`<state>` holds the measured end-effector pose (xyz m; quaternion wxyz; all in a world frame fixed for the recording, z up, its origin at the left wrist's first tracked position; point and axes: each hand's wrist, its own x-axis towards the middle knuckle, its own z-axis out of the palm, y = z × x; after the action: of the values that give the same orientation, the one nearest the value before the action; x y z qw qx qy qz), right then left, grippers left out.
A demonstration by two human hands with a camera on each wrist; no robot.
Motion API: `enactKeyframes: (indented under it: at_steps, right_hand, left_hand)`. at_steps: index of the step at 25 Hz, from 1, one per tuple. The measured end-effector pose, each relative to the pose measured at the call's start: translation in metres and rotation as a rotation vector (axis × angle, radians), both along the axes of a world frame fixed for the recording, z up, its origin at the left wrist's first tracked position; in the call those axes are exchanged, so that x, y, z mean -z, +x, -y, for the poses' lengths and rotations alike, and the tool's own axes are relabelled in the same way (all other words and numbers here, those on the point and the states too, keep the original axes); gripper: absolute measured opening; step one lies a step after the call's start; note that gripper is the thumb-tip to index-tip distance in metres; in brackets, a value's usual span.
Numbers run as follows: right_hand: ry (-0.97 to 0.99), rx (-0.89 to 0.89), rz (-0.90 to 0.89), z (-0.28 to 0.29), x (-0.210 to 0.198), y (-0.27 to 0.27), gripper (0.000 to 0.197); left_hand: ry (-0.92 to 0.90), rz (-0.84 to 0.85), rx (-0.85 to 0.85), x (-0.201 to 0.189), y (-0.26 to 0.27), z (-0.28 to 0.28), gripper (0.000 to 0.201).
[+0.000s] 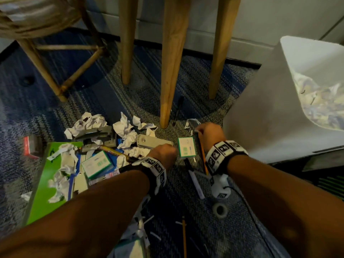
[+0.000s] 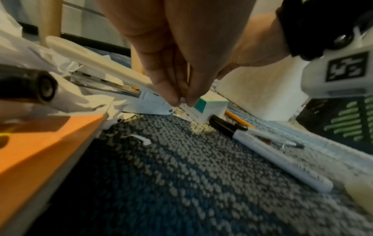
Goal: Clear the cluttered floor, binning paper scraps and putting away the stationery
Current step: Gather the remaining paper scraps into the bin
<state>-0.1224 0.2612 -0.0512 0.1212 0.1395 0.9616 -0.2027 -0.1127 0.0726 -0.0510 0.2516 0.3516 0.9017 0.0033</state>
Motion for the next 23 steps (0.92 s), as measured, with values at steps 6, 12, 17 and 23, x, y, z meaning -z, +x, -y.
enactKeyframes:
  at_steps: [6,12,17,23]
  right_hand:
    - [0.190,-0.238,0.060,0.020,0.010,-0.033,0.014]
    - [0.261,-0.288,0.290,0.032,0.027,-0.051,0.020]
    - [0.083,-0.111,0.100,0.020,0.014,-0.030,0.026]
    - [-0.129,0.050,-0.154,0.003,-0.024,0.050,0.005]
  left_hand:
    - [0.184,-0.065,-0.040,0.000,-0.005,0.033,0.024]
    - [0.134,0.064,-0.085,0.000,-0.007,0.070,0.022]
    - [0.073,0.222,-0.090,0.015,0.003,0.066,0.022]
    - [-0.007,0.164,0.039,0.026,0.006,0.010,0.027]
